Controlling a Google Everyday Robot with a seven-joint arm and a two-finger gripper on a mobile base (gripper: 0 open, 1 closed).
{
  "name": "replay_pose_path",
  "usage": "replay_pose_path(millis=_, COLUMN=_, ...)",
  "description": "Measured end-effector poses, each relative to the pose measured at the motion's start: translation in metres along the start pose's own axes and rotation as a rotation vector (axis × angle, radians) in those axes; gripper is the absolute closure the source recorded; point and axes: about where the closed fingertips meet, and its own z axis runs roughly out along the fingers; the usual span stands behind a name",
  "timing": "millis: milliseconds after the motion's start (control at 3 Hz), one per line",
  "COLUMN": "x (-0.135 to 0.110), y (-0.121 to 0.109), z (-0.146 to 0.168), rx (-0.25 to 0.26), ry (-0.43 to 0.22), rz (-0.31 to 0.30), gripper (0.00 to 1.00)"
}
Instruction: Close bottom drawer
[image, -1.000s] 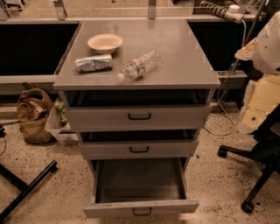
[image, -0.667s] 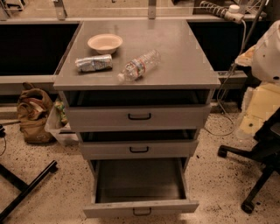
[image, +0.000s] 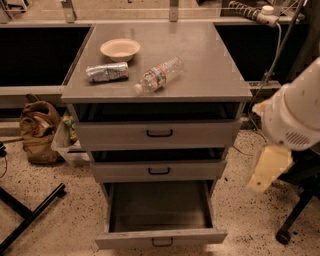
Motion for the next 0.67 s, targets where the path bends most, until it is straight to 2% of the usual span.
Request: replay_pose_path(millis=667, x=0.020, y=0.059, z=0.109, rx=-0.095, ry=0.019, rz=0.013, gripper=0.00)
